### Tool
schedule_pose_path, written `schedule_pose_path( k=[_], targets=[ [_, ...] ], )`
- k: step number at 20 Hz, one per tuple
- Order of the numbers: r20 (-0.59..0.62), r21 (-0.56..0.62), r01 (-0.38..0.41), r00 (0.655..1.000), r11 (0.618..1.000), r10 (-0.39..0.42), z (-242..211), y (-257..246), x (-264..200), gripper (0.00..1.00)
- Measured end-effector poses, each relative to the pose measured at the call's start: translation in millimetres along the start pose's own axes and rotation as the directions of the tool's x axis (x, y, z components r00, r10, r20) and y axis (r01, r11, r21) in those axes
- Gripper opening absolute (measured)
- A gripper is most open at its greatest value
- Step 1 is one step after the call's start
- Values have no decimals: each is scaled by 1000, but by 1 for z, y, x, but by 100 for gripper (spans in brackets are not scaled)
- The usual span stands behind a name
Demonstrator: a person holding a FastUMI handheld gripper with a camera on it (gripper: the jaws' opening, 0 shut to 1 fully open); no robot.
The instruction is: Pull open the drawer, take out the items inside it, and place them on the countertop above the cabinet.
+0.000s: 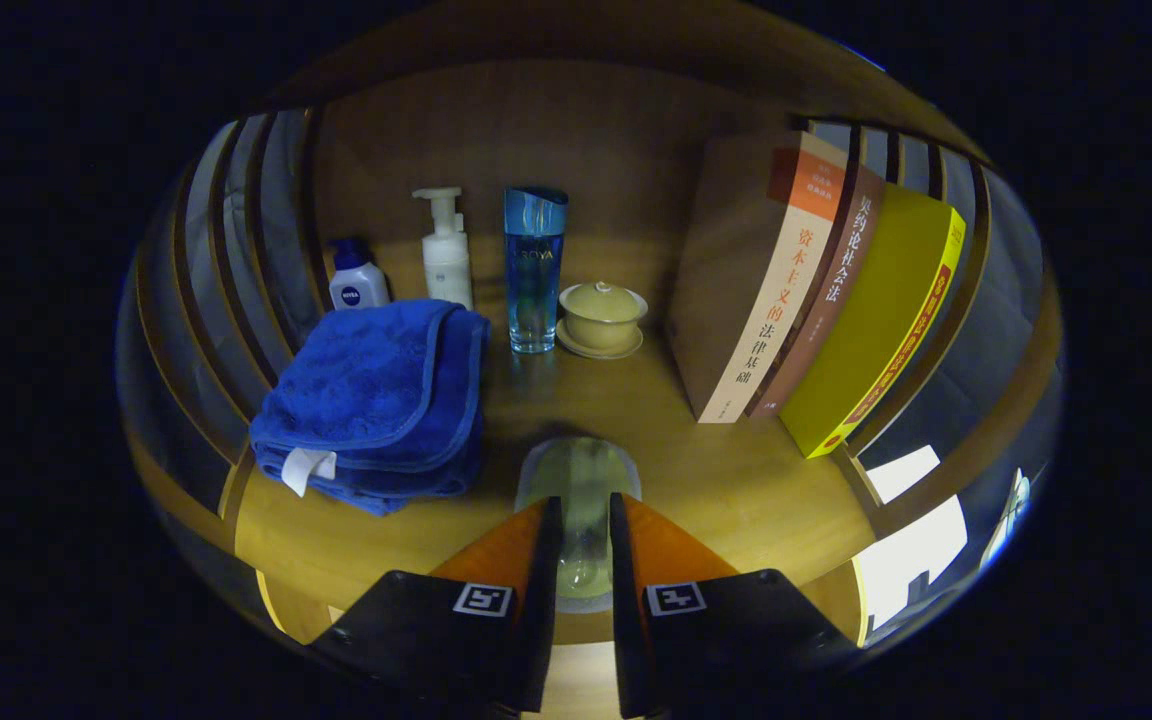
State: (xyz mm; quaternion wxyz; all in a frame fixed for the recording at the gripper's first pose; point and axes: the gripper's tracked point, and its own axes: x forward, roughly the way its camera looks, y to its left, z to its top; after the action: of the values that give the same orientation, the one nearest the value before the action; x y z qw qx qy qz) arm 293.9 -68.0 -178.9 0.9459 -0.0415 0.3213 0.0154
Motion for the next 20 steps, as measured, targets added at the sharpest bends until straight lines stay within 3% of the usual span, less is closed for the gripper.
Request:
schedule_pose_path(
  k=[4, 7, 9, 16, 20],
  targets=[
    [66, 20, -13, 998, 1000, 11, 11, 6, -19, 52],
    [105, 25, -13, 994, 1000, 10, 10, 8, -40, 81],
    [160, 0, 9, 987, 1000, -8, 15, 3, -55, 95],
    [308, 76, -37, 951, 996, 12, 15, 14, -134, 98],
    [347, 64, -40, 938, 997, 15, -12, 16, -175, 98]
  ],
)
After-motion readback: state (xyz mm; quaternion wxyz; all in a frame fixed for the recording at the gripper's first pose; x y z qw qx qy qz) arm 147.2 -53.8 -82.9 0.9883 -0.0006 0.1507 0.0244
